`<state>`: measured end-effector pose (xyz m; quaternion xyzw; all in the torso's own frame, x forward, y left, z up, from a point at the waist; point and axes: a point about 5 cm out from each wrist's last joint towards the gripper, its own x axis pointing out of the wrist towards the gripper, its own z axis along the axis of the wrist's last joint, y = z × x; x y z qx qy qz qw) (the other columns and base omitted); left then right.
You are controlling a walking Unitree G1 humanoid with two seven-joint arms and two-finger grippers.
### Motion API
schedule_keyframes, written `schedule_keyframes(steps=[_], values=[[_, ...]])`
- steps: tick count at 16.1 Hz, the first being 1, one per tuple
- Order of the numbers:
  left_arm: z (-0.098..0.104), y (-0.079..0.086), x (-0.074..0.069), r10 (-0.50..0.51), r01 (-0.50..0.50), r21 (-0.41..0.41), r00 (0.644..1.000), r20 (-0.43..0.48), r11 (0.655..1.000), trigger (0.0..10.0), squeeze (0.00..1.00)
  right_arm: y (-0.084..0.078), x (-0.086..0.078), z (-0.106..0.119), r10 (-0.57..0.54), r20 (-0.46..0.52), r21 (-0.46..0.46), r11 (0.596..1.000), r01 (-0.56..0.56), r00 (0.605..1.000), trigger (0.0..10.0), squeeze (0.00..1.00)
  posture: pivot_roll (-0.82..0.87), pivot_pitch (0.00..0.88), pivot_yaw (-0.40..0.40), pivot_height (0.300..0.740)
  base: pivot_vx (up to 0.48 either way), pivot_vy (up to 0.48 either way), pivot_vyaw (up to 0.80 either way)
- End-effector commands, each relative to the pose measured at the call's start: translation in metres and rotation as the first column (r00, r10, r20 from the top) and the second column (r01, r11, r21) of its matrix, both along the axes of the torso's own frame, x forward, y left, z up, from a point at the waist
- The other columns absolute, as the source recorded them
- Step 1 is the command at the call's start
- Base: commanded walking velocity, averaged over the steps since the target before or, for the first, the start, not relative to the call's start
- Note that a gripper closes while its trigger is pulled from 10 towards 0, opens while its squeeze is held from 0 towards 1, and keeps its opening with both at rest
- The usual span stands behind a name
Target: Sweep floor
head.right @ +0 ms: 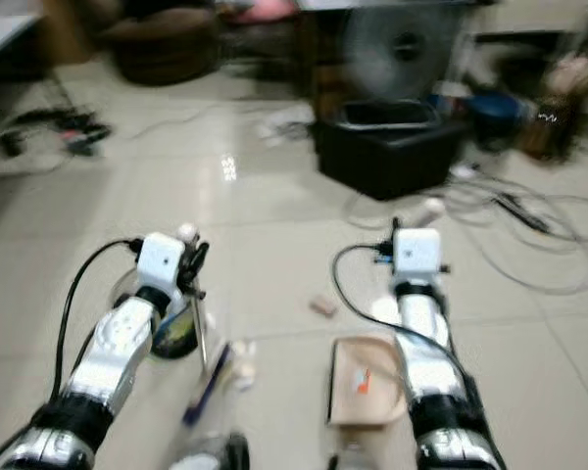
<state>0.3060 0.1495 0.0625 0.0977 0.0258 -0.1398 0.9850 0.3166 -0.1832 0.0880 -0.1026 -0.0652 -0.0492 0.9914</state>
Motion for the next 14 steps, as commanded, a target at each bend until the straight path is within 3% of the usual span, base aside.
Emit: schedule_keyframes(steps=[1, 3, 7, 14], values=[[0.012, 0.000, 0.005, 0.009, -0.009, -0.007, 0.999, 0.047, 1.000, 10.0, 0.00, 0.013, 0.002, -0.001, 0.045, 0.020, 0.011, 0.999, -0.045, 0.999, 10.0, 0.00, 0.06, 0.169, 0.074, 0.740, 0.000, 0.000, 0.00], [0.025, -0.007, 0.006, 0.011, -0.005, -0.086, 0.997, 0.076, 0.996, 10.0, 0.00, 0.023, 0.005, -0.008, 0.037, 0.013, 0.038, 0.999, -0.037, 0.999, 10.0, 0.00, 0.10, 0.199, 0.074, 0.740, 0.000, 0.000, 0.00], [0.043, -0.011, 0.009, 0.036, -0.016, -0.164, 0.992, 0.121, 0.986, 10.0, 0.00, 0.027, 0.008, -0.006, 0.014, 0.050, 0.006, 1.000, -0.014, 0.999, 10.0, 0.00, 0.13, 0.224, 0.092, 0.740, 0.000, 0.000, 0.00], [0.057, -0.017, 0.011, -0.065, 0.089, -0.128, 0.982, 0.175, 0.988, 10.0, 0.00, -0.001, -0.001, -0.010, -0.079, 0.090, -0.064, 0.994, 0.085, 0.993, 10.0, 0.00, 0.10, 0.219, 0.101, 0.740, 0.000, 0.000, 0.00]])
